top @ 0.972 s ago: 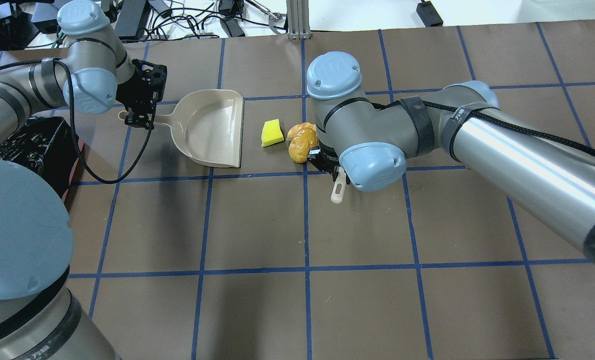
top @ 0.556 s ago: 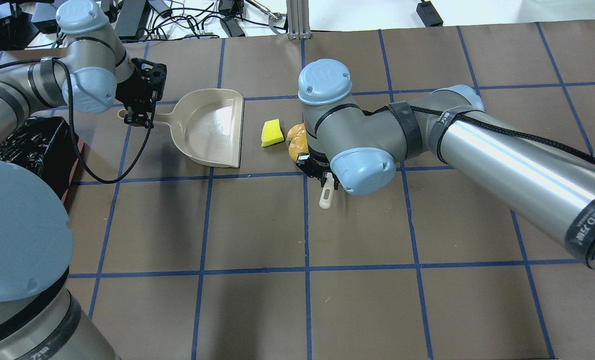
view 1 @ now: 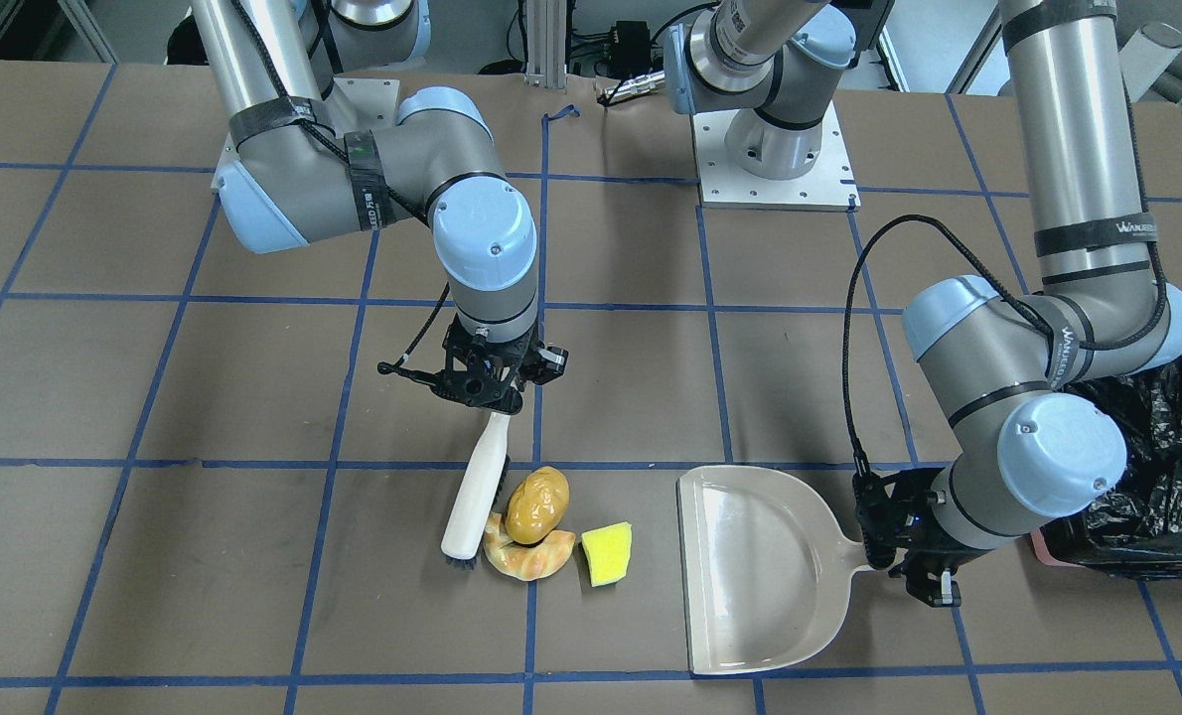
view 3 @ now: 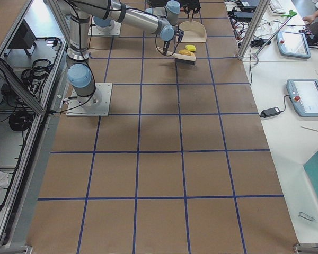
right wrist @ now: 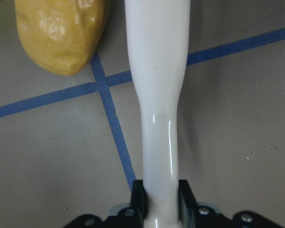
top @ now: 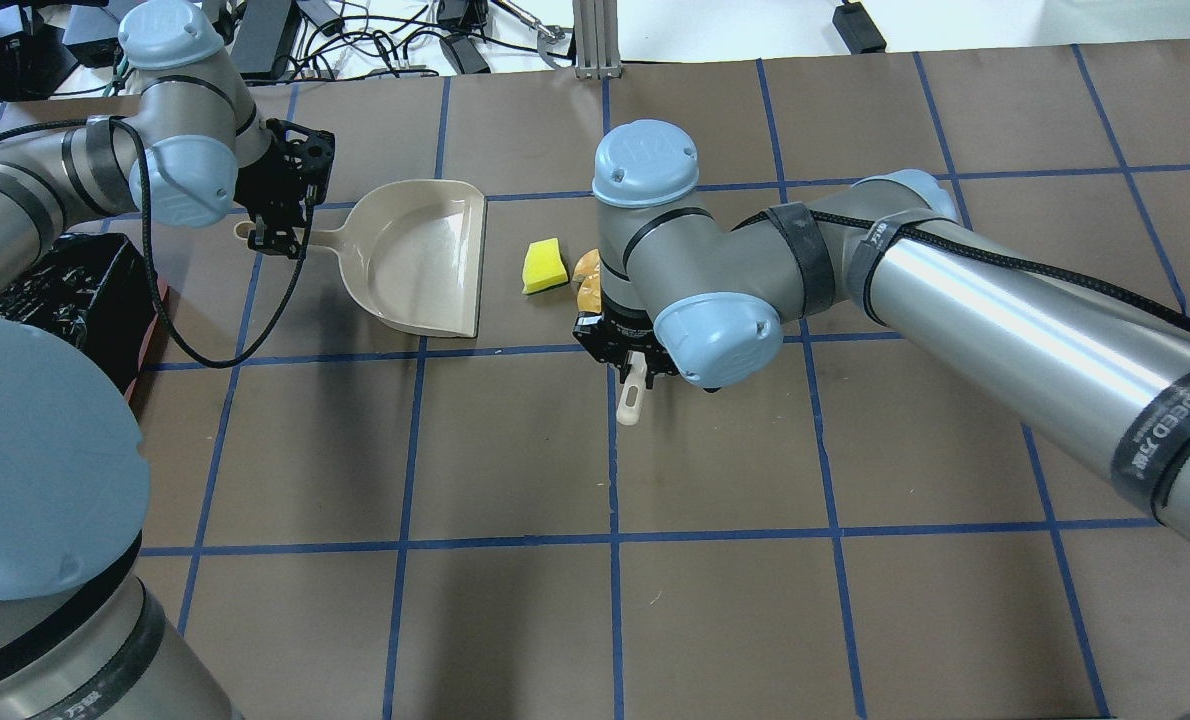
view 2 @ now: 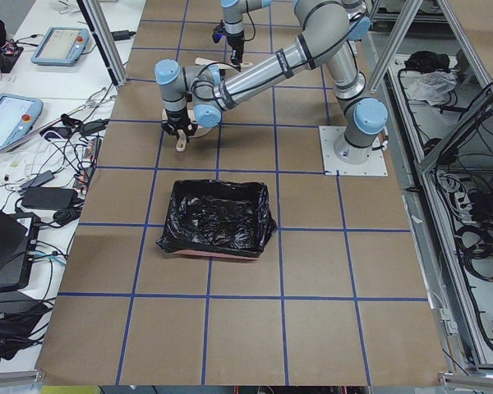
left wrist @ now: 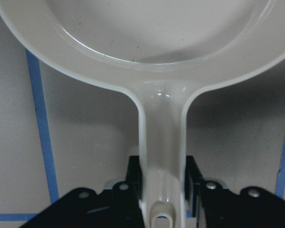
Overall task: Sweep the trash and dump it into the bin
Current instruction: 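Sweep the food and sponge with the brush toward the dustpan, then push the debris into the dustpan with the right-held brush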
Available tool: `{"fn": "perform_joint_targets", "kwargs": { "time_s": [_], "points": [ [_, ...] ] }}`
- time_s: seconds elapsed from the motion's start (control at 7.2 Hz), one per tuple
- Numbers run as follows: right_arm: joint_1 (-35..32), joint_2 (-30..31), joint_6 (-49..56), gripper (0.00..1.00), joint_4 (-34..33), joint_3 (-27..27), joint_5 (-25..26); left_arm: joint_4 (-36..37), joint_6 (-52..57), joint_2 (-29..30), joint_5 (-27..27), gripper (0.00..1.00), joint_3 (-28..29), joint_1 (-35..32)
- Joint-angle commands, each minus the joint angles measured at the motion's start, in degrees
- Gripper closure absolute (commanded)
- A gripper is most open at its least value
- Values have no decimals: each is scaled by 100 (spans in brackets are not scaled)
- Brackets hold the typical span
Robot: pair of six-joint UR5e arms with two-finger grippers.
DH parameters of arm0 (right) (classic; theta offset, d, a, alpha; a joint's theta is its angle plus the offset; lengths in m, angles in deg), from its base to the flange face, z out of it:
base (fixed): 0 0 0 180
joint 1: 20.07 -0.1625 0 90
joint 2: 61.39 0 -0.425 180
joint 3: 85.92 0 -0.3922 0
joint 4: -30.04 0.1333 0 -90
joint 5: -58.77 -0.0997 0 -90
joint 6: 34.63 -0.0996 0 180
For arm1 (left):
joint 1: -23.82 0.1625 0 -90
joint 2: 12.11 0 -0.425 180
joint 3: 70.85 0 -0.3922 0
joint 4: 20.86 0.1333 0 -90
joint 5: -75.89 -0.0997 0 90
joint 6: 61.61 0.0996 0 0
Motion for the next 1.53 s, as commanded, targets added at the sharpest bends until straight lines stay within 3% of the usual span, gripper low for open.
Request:
{"fn": "perform_joint_targets", "kwargs": {
  "time_s": [0.0, 0.28, 0.56, 0.83, 1.11, 1.39],
  "points": [
    [8, -26, 50, 100, 20, -45, -15, -26, -210, 29, -344, 100, 3, -92],
    [-45, -218, 199, 100, -51, -115, -42, -70, -254, -6, -344, 100, 3, -145],
    [-229, -438, 157, 100, 10, -544, -217, -88, -237, -14, -344, 100, 46, -258],
    [-343, -701, 147, 100, -77, -695, -437, -176, -237, 12, -344, 100, 126, -294],
    [-423, -790, 130, 100, -121, -870, -997, -176, -228, 29, -344, 100, 126, -294],
    [-563, -930, 121, 100, -147, -1125, -1009, -176, -246, 29, -344, 100, 117, -294]
  ]
}}
